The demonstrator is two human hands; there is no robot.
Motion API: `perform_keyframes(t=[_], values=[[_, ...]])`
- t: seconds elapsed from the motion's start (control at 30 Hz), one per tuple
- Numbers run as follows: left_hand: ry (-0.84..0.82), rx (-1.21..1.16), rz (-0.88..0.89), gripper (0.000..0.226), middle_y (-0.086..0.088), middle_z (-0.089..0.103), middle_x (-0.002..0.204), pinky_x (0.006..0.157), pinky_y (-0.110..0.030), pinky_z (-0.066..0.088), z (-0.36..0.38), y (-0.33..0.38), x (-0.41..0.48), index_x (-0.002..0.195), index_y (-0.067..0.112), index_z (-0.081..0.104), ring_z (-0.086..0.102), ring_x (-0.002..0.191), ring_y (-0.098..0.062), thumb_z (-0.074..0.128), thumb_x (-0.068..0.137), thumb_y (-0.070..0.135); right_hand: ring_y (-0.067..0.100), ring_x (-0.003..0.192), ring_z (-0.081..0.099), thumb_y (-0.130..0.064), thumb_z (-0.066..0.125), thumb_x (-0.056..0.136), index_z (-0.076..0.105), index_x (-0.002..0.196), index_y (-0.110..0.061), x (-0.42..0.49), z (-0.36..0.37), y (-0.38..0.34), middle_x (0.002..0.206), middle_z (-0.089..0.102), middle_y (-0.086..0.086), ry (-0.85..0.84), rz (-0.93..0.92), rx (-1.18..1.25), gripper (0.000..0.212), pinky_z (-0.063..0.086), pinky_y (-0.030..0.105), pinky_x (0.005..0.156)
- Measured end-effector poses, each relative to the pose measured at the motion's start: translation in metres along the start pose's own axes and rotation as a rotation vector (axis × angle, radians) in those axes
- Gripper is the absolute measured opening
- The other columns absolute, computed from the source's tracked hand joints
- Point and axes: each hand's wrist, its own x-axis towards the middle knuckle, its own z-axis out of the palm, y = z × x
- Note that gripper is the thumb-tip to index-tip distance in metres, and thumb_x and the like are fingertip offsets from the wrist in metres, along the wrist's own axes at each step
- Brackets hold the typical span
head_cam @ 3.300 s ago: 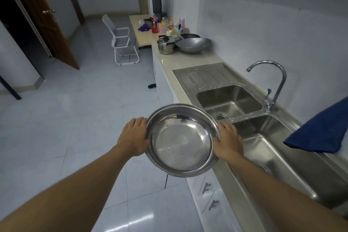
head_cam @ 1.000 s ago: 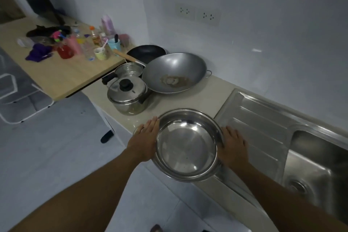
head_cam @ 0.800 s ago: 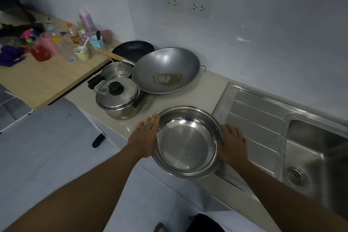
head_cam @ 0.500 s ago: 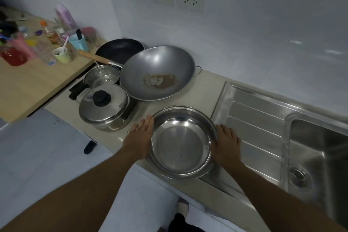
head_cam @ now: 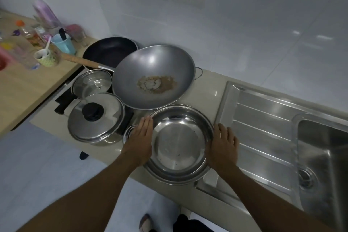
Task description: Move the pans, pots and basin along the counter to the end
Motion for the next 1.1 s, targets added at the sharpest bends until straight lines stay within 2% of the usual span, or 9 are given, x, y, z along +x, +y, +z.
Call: perform_keyframes(t=[0.13, 0.23, 0.63, 0.77, 0.93, 1.1], values=[[0.062, 0.042, 0.026, 0.088, -0.015, -0.02, 0.163, 0.121, -0.039, 0.001, 0.013, -0.004, 0.003, 0.153, 0.003, -0.017, -0.021, 0.15, -0.028, 0.046, 0.096, 0.025, 0.034, 0.153, 0.006, -0.046, 0.035, 0.101, 0.016, 0.157, -0.004, 0.001, 0.006, -0.005, 0.164, 0.018, 0.015, -0.019, -0.022, -0.075, 0.073, 0.009, 0.045, 0.124], [0.081, 0.062, 0.044, 0.086, -0.017, -0.018, 0.163, 0.123, -0.043, 0.001, 0.014, -0.005, 0.008, 0.153, 0.002, -0.015, -0.019, 0.15, -0.029, 0.043, 0.097, 0.032, 0.034, 0.153, 0.001, -0.05, 0.033, 0.099, 0.009, 0.157, 0.0, 0.001, 0.01, -0.009, 0.165, 0.011, 0.019, -0.027, -0.028, -0.113, 0.081, 0.002, 0.044, 0.125], [0.058, 0.212, 0.083, 0.083, -0.024, -0.016, 0.161, 0.124, -0.045, 0.001, 0.015, -0.012, 0.014, 0.151, -0.003, -0.015, -0.015, 0.15, -0.036, 0.039, 0.098, 0.031, 0.033, 0.153, 0.008, -0.054, 0.035, 0.098, 0.016, 0.157, -0.003, 0.002, 0.021, -0.012, 0.164, 0.019, 0.017, -0.002, 0.015, -0.113, 0.081, 0.005, 0.045, 0.125], [0.054, 0.184, 0.092, 0.085, -0.023, -0.013, 0.162, 0.122, -0.042, -0.003, 0.012, -0.012, 0.014, 0.152, -0.002, -0.013, -0.012, 0.151, -0.035, 0.043, 0.097, 0.031, 0.034, 0.153, 0.007, -0.054, 0.035, 0.098, 0.015, 0.157, -0.002, 0.002, 0.022, -0.011, 0.164, 0.017, 0.018, 0.003, 0.008, -0.109, 0.081, 0.002, 0.044, 0.123], [-0.032, 0.066, 0.062, 0.089, -0.016, -0.019, 0.163, 0.124, -0.042, 0.001, 0.002, -0.009, 0.016, 0.153, 0.002, -0.015, -0.018, 0.15, -0.029, 0.047, 0.097, 0.031, 0.035, 0.153, 0.0, -0.056, 0.029, 0.099, 0.006, 0.158, -0.001, 0.001, 0.018, -0.01, 0.166, 0.008, 0.019, -0.019, -0.007, -0.103, 0.083, -0.002, 0.044, 0.123], [-0.063, -0.058, 0.104, 0.078, -0.009, -0.013, 0.165, 0.124, -0.037, 0.001, -0.027, -0.009, 0.01, 0.156, 0.005, -0.009, -0.015, 0.151, -0.022, 0.04, 0.101, 0.029, 0.035, 0.153, -0.004, -0.062, 0.024, 0.099, 0.004, 0.159, -0.009, -0.008, -0.001, -0.025, 0.167, 0.003, 0.016, -0.024, 0.003, -0.033, 0.083, -0.005, 0.047, 0.121]])
